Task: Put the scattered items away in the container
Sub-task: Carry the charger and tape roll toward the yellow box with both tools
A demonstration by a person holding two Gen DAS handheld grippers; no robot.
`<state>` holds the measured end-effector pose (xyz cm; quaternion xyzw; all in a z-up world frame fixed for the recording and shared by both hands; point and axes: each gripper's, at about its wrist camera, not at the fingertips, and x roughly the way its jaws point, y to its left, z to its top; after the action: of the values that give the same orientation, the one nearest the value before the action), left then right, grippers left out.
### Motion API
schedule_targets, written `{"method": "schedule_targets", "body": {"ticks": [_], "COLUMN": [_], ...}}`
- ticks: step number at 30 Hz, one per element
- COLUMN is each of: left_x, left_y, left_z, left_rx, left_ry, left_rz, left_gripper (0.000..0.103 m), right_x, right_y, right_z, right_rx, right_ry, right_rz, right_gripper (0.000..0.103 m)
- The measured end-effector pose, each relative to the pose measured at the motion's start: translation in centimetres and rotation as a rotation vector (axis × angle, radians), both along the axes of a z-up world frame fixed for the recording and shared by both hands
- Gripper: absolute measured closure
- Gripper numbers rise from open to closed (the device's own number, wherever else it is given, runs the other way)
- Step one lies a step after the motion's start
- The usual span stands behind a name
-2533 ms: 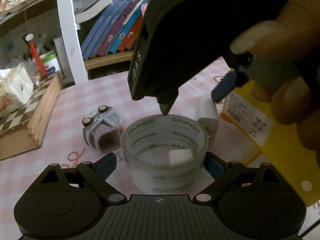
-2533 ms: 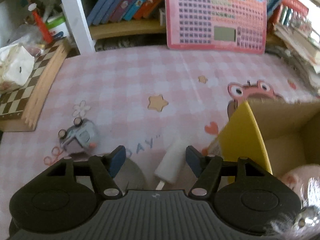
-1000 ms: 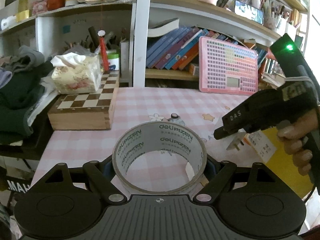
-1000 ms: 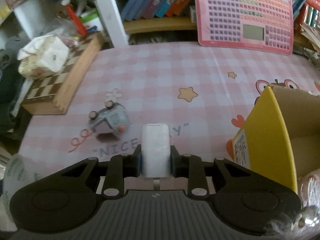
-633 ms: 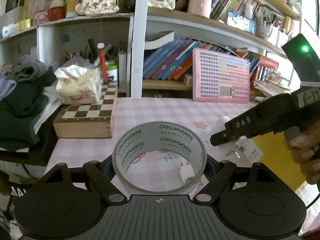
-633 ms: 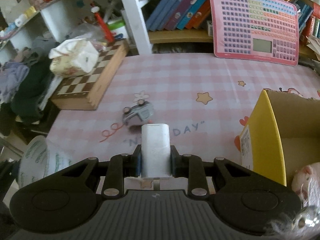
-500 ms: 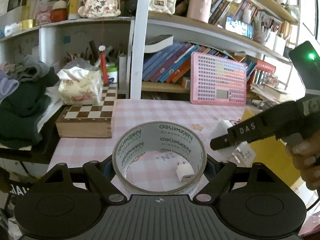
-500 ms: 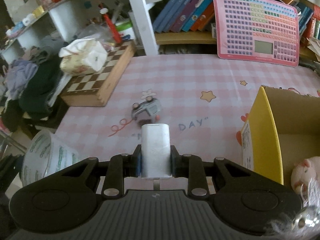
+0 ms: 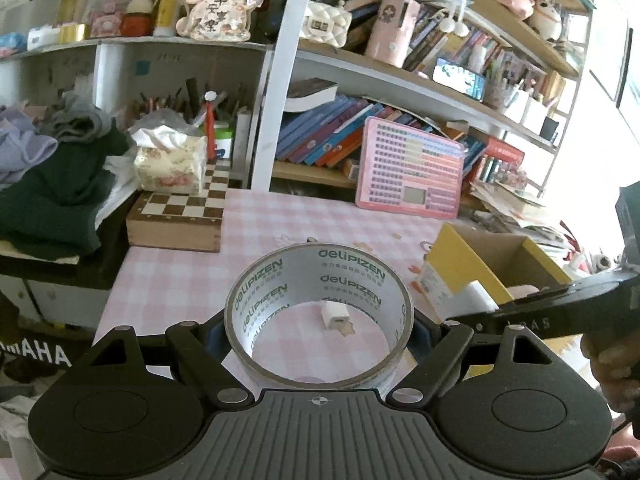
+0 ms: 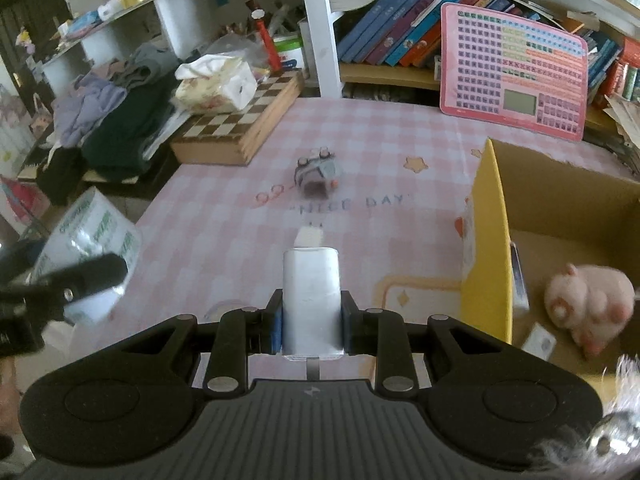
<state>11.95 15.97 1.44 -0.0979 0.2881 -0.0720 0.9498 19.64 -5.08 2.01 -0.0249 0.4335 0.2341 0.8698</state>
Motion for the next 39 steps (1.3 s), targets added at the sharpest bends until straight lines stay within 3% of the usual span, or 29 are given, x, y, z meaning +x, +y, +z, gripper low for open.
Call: {"method": "schedule_targets", "body": {"ticks": [7,19,39], "left_x": [-2.6,-6.0,-7.3], "left_y": [-0.1,-1.5,-6.1], "left_z": [0.9,1.6,1.5], "left_rx": [-0.05,-0.061,-0.072], "left_ry": [0.013,-0.008,-0.008], "left_rz": [-0.034,-0.095,-0.289], "left_gripper": [0.019,0.019,0.019], "right_x": [-4.5,-9.8,-15.4], "right_y": [-0.6,-1.9,-8.2], "right_z": [0.1,0.4,0.0], "right_rx": [0.028,0.039,0.038], "right_ry": [0.011,-0.023,-0.042], "right_rz": [-0.002,-0.058,-0.292], "right_gripper": [0.078,0.078,0.078]}}
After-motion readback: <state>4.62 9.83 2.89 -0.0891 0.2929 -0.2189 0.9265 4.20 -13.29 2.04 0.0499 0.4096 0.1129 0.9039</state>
